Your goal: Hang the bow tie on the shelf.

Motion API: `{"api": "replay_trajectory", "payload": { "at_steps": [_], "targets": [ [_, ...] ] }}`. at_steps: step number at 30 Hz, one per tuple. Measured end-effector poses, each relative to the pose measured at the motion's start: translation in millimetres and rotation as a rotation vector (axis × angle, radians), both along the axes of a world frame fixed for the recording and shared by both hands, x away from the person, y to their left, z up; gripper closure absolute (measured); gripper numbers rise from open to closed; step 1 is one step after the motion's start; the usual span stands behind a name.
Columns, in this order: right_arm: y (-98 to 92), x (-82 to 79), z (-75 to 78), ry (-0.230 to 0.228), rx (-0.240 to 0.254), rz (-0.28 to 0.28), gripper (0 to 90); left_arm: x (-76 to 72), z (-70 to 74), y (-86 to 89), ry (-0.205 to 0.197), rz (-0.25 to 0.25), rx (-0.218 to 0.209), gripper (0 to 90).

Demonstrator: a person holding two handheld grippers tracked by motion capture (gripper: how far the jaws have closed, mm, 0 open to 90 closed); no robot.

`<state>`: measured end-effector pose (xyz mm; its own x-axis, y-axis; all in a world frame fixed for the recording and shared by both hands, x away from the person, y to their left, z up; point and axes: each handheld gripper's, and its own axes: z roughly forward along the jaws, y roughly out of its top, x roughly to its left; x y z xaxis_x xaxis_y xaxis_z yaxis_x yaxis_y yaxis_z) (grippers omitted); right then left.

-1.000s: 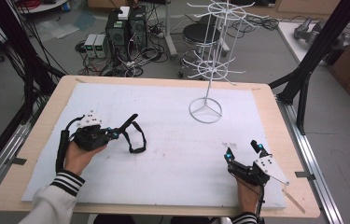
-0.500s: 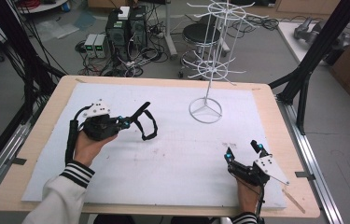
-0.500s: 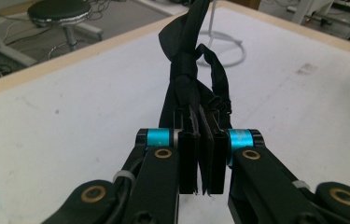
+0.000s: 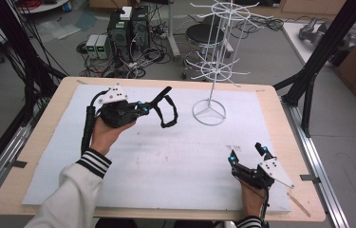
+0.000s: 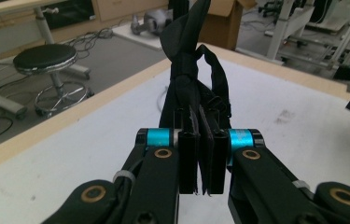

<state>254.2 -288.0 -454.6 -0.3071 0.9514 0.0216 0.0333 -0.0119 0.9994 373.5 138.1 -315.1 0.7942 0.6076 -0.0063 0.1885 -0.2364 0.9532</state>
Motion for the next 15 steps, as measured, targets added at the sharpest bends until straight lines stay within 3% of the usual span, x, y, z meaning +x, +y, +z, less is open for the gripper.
{"api": "replay_trajectory", "payload": {
  "at_steps": [8,10,15],
  "targets": [
    [0.6,0.3,0.1,0.003,-0.007,0.001,5.8,11.7,5.9,-12.9,-0.018,-0.013,-0.076,86.4],
    [0.5,0.2,0.1,0.003,-0.005,0.0,5.8,16.7,7.5,-15.3,-0.003,-0.014,-0.099,86.4],
    [0.3,0.1,0.0,0.001,-0.003,-0.002,5.8,25.8,13.2,-21.6,-0.009,-0.012,-0.102,86.4]
  ]
}}
